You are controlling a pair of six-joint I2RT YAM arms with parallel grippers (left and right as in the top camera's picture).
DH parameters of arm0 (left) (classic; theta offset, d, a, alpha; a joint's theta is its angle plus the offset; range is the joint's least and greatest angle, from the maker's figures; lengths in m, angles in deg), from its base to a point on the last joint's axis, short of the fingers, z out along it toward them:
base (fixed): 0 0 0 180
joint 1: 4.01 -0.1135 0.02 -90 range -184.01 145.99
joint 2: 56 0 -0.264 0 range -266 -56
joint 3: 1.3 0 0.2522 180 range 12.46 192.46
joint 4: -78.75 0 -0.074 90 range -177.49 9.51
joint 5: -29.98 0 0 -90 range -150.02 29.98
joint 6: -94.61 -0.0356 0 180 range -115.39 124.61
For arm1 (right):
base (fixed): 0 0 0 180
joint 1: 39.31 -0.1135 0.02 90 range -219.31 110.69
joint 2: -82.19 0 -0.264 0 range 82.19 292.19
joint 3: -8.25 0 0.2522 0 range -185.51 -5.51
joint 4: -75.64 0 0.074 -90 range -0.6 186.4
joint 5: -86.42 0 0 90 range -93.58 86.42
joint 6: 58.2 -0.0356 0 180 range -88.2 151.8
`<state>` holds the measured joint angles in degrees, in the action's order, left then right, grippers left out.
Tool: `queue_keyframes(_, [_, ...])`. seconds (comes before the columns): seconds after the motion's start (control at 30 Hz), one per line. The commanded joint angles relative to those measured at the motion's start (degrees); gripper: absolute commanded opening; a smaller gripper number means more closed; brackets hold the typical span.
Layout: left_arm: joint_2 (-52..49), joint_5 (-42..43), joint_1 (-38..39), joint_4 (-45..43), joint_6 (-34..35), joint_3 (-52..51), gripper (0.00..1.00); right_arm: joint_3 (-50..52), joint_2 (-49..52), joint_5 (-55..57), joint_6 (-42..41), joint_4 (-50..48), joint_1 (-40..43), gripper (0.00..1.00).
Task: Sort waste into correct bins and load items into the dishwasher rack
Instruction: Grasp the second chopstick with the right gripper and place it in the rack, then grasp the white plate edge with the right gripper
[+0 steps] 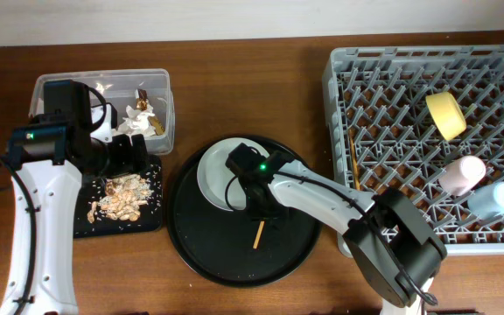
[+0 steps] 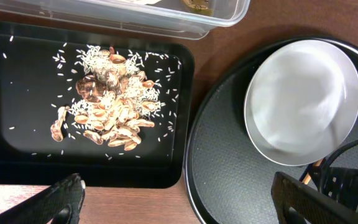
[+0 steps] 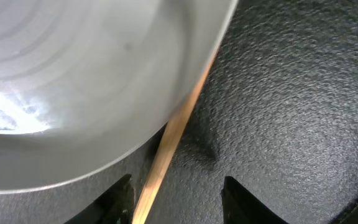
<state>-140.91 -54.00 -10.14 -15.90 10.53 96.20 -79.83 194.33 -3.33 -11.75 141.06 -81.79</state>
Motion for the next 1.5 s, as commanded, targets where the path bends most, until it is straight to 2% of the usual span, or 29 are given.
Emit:
queue_keyframes(0.0, [0.63, 0.59, -0.15, 0.04, 0.52, 0.42, 0.95, 2.29, 0.87, 1.97, -3.74, -0.37, -0.26, 0.44])
queue_keyframes(0.1, [0.63, 0.61, -0.15, 0.04, 0.52, 0.42, 0.95, 3.19, 0.85, 1.88, -3.72, -0.52, -0.24, 0.43])
queue_keyframes(0.2, [0.63, 0.59, -0.15, 0.07, 0.52, 0.42, 0.95, 3.19, 0.85, 1.75, -3.74, -0.33, -0.24, 0.35])
queue_keyframes(0.43, [0.63, 0.61, -0.15, 0.24, 0.52, 0.42, 0.95, 3.17, 0.28, 1.66, -3.93, 0.33, 0.59, 0.05])
queue_keyframes(0.47, [0.63, 0.61, -0.15, 0.33, 0.52, 0.42, 0.95, 3.17, -0.44, 1.75, -3.91, 0.85, 1.36, 0.04])
queue_keyframes(0.53, [0.63, 0.59, -0.15, 0.28, 0.52, 0.42, 0.95, 3.13, -2.99, 1.75, -3.39, 1.99, 3.72, 0.04])
queue_keyframes(0.63, [0.63, 0.61, -0.15, 0.33, 0.52, 0.42, 0.95, 2.99, -9.03, 1.75, 2.47, 4.52, 7.8, 0.04])
queue_keyframes(0.7, [0.63, 0.59, -0.15, 0.33, 0.52, 0.42, 0.95, 2.78, -14.08, 1.2, 10.51, 5.53, 10.29, 0.04])
queue_keyframes(0.73, [0.63, 0.61, -0.15, 0.28, 0.52, 0.42, 0.95, 2.38, -18.21, 0.22, 18.88, 6.49, 11.96, 0.04])
queue_keyframes(0.77, [0.63, 0.59, -0.15, 0.28, 0.52, 0.42, 0.95, 1.66, -22.53, 0.46, 23.78, 8.87, 14.19, 0.04])
queue_keyframes(0.83, [0.63, 0.59, -0.15, 0.28, 0.52, 0.42, 0.95, 0.85, -28.06, 0.46, 28.35, 10.49, 20.04, 0.04])
queue_keyframes(0.93, [0.63, 0.61, -0.15, 0.33, 0.52, 0.42, 0.95, 0.9, -29.75, 0.15, 33.97, 11.85, 30.1, 0.04])
queue_keyframes(1.0, [0.63, 0.61, -0.15, 0.31, 0.52, 0.42, 0.96, 0.94, -28.3, -0.81, 37.42, 12.87, 33.33, 0.04])
queue_keyframes(1.3, [0.63, 0.59, -0.15, 0.31, 0.52, 0.42, 0.95, 1.03, -15.26, -1.53, 39.71, 11.91, 34.62, 0.04])
queue_keyframes(1.33, [0.63, 0.61, -0.15, 0.31, 0.52, 0.42, 0.95, 0.9, -15.47, -1.53, 39.71, 11.93, 34.62, 0.08])
queue_keyframes(1.4, [0.63, 0.59, -0.15, 0.31, 0.52, 0.42, 0.95, -0.28, -16.79, -1.51, 39.71, 12.5, 34.62, 0.23])
queue_keyframes(1.47, [0.63, 0.59, -0.15, 0.31, 0.52, 0.42, 0.95, -2.67, -19.1, -1.51, 39.71, 13.84, 34.62, 0.24])
